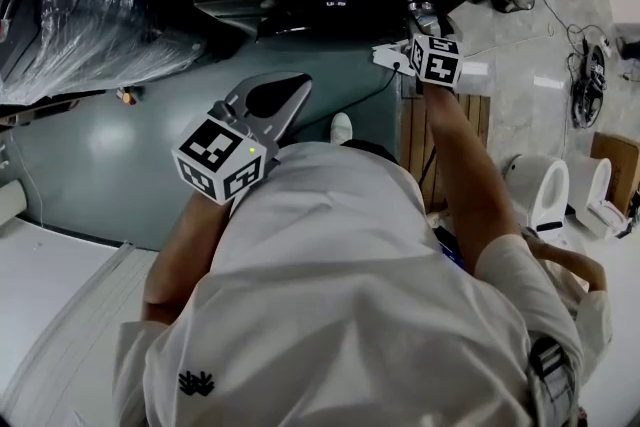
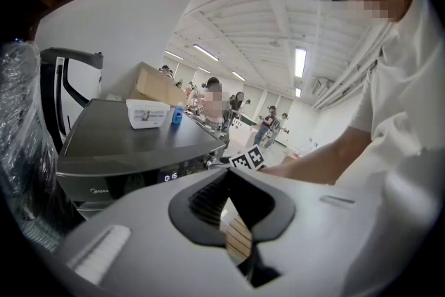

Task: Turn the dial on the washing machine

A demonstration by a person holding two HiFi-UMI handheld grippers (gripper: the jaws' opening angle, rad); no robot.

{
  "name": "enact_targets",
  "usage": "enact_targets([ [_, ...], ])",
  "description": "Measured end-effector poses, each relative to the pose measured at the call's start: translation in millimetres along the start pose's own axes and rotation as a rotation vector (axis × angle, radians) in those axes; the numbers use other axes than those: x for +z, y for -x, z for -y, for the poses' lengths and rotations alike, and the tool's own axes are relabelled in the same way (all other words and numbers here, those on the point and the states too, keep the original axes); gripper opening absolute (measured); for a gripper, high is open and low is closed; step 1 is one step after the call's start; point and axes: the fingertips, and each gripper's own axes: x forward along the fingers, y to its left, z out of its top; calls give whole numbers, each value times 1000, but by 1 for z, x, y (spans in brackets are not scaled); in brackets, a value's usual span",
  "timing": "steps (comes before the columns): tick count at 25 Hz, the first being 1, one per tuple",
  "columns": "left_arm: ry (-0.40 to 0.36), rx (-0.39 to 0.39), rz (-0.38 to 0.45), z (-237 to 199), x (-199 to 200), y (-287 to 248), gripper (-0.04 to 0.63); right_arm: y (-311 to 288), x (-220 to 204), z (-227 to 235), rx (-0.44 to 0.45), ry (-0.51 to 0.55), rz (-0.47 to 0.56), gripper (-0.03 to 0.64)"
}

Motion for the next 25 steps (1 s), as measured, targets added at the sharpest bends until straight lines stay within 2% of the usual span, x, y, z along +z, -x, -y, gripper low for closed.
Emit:
enact_targets([
  [4, -7, -11, -4, -1, 1, -3, 55, 0, -2, -8, -25, 157, -10, 273],
  [9, -20, -15, -11, -2, 2, -5, 55, -9, -3, -14, -51, 247, -15, 273],
  [20, -24, -6, -13, -6, 4, -4, 55, -14, -4, -7, -80, 182, -17, 264],
  [25, -26, -9, -16, -7, 4, -5, 55, -8, 4, -5, -61, 95, -6, 262],
])
